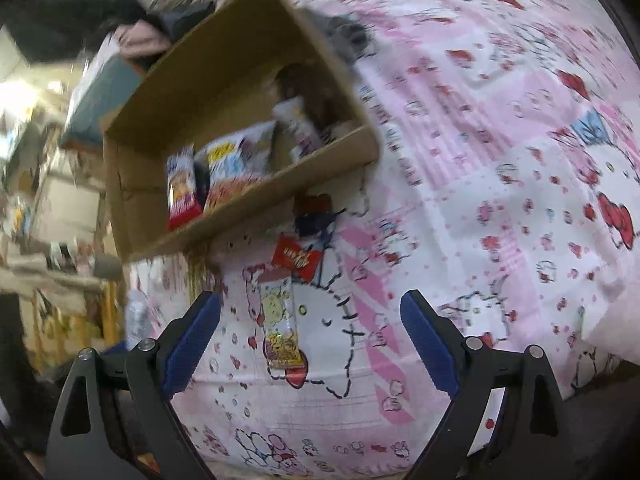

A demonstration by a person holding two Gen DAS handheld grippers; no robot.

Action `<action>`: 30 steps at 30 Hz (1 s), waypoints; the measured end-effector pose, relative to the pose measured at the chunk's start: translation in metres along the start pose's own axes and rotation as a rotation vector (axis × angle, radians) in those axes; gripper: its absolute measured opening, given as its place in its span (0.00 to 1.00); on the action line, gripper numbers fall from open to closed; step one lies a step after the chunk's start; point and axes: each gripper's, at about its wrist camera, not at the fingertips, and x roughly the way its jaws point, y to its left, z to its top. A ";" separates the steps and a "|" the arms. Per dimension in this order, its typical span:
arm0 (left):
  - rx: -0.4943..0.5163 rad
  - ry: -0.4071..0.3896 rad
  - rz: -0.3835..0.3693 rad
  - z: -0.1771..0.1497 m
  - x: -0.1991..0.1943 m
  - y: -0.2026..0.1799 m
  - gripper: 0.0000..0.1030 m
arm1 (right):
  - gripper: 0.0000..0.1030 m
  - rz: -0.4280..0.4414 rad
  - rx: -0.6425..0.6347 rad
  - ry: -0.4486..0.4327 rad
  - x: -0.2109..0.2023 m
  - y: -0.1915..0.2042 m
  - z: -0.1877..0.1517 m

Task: Organize snacks
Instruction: 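Grasp the white-and-red snack bar with the left tool, then grasp the yellow bear-print snack bag with the right tool while left holds bar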

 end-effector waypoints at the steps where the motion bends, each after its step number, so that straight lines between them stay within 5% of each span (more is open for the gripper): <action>1: -0.006 -0.010 0.021 -0.001 0.001 0.006 0.26 | 0.91 -0.013 -0.031 0.020 0.008 0.007 -0.002; 6: -0.052 -0.043 0.117 0.002 0.014 0.025 0.26 | 0.91 -0.067 -0.176 0.089 0.048 0.044 -0.012; 11: -0.083 -0.039 0.117 0.001 0.018 0.033 0.26 | 0.86 -0.157 -0.321 0.139 0.083 0.072 -0.024; 20: -0.114 -0.027 0.088 0.002 0.021 0.037 0.26 | 0.55 -0.247 -0.393 0.168 0.109 0.075 -0.030; 21: -0.109 -0.031 0.091 0.002 0.020 0.036 0.26 | 0.34 -0.248 -0.404 0.165 0.108 0.075 -0.031; 22: -0.107 -0.035 0.092 0.002 0.020 0.036 0.26 | 0.26 -0.252 -0.412 0.164 0.107 0.075 -0.031; 30: -0.108 -0.041 0.108 0.002 0.021 0.036 0.26 | 0.26 -0.125 -0.375 0.170 0.074 0.064 -0.041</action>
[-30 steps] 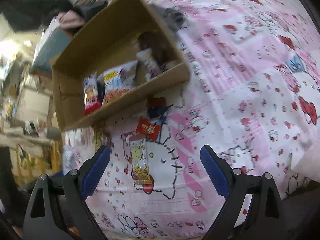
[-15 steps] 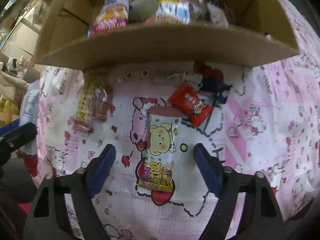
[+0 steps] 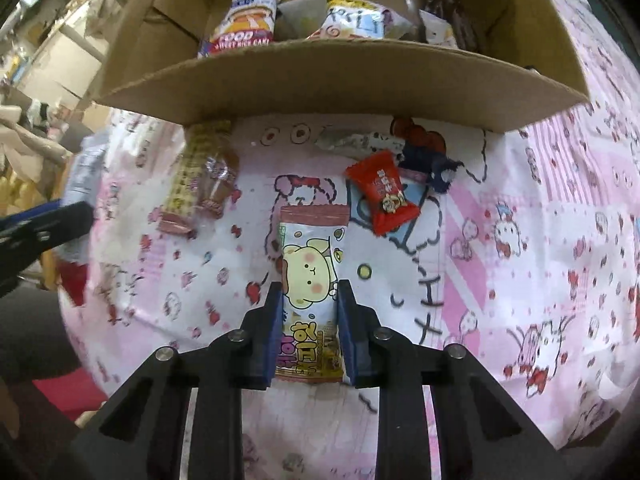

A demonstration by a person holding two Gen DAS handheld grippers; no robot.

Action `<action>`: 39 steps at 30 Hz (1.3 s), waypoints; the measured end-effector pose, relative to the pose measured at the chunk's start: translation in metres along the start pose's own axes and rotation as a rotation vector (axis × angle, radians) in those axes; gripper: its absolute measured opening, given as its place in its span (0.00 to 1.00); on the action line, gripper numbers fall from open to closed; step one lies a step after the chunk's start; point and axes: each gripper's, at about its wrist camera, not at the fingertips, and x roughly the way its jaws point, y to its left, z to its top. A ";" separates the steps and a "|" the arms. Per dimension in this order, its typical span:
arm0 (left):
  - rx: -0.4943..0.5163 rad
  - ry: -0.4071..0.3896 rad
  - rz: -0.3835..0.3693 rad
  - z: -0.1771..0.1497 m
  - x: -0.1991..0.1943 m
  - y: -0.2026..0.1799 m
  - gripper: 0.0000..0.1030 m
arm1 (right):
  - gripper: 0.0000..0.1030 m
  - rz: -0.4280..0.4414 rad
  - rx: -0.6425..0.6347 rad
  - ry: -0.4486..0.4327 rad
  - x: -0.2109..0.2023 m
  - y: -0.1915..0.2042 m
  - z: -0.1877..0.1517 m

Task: Organize snacks
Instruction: 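Grasp the yellow bear-print snack bag with the right tool while left holds bar, then lower the snack bar and bear-print bag into the box and open both tools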

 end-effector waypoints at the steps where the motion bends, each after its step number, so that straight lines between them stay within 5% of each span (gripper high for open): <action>1: -0.001 -0.002 0.000 0.000 0.000 0.000 0.26 | 0.26 0.013 0.005 -0.003 -0.003 -0.001 -0.002; 11: -0.082 -0.064 -0.065 -0.002 -0.022 0.016 0.26 | 0.26 0.237 0.092 -0.142 -0.073 -0.031 -0.016; 18: -0.119 -0.262 -0.110 0.003 -0.081 0.019 0.26 | 0.26 0.481 0.210 -0.478 -0.158 -0.073 -0.021; 27: -0.073 -0.372 -0.134 0.041 -0.120 0.003 0.26 | 0.26 0.499 0.254 -0.541 -0.168 -0.075 0.007; 39: -0.006 -0.436 -0.114 0.102 -0.119 -0.017 0.26 | 0.26 0.374 0.208 -0.590 -0.189 -0.105 0.067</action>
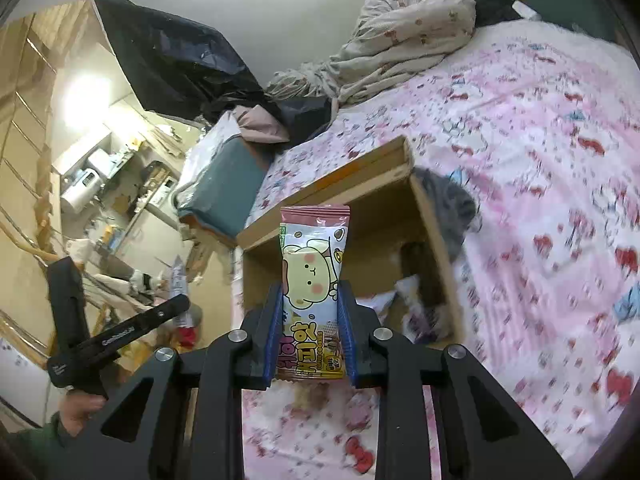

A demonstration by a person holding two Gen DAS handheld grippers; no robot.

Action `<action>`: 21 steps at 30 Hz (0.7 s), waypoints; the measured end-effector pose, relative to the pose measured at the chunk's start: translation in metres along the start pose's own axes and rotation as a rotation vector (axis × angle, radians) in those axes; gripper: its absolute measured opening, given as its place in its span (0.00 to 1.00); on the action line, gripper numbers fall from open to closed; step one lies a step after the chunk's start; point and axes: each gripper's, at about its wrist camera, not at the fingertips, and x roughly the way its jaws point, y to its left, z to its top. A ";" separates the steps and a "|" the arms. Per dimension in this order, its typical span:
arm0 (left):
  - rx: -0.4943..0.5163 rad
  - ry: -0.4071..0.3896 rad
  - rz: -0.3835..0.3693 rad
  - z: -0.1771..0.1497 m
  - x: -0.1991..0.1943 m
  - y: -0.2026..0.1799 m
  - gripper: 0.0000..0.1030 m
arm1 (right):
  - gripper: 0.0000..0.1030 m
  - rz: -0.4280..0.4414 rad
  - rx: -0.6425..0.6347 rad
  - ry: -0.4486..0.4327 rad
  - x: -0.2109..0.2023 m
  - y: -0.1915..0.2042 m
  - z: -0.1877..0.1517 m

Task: Organize snacks
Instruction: 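Lower the snack bar and bear-print bag into the box and open both tools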

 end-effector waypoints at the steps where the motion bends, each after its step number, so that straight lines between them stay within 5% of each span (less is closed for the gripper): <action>1: 0.005 -0.002 0.000 0.003 0.004 -0.002 0.26 | 0.26 -0.012 -0.008 -0.002 0.003 -0.002 0.005; 21: 0.072 0.050 0.008 -0.006 0.093 -0.012 0.26 | 0.27 -0.157 0.000 0.144 0.082 -0.036 0.003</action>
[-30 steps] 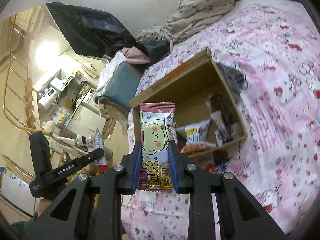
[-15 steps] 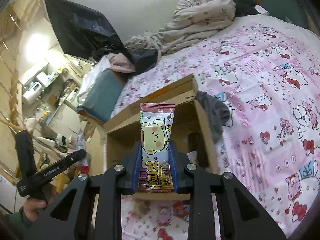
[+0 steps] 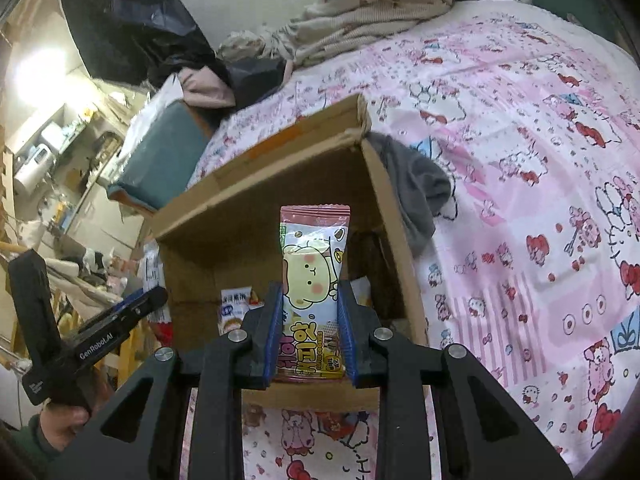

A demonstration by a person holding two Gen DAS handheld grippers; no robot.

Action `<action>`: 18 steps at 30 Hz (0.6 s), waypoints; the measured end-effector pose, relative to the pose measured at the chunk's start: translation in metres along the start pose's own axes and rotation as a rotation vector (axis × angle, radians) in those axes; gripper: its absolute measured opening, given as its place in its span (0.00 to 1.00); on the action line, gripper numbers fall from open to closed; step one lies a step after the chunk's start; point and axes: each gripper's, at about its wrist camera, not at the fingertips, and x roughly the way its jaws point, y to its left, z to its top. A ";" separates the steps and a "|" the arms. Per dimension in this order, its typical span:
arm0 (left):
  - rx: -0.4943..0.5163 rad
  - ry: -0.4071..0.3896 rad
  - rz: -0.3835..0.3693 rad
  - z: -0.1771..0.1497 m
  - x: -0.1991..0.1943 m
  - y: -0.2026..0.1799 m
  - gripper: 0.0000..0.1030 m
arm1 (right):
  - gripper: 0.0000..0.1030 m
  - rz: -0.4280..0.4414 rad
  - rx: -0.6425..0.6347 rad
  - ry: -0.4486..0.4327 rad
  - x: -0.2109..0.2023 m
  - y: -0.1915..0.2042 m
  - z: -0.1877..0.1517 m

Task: Organize snacks
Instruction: 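Lower the snack bar and bear-print bag into the box and open both tools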

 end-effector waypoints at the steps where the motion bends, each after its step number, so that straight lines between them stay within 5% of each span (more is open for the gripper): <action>1: 0.002 -0.002 0.003 0.000 0.001 0.000 0.26 | 0.27 -0.005 -0.011 0.011 0.003 0.002 -0.002; 9: -0.008 0.001 0.002 0.000 0.005 0.002 0.26 | 0.27 -0.113 -0.113 0.095 0.026 0.014 -0.014; 18: -0.007 0.004 0.019 0.001 0.006 0.006 0.26 | 0.27 -0.077 -0.084 0.091 0.024 0.010 -0.010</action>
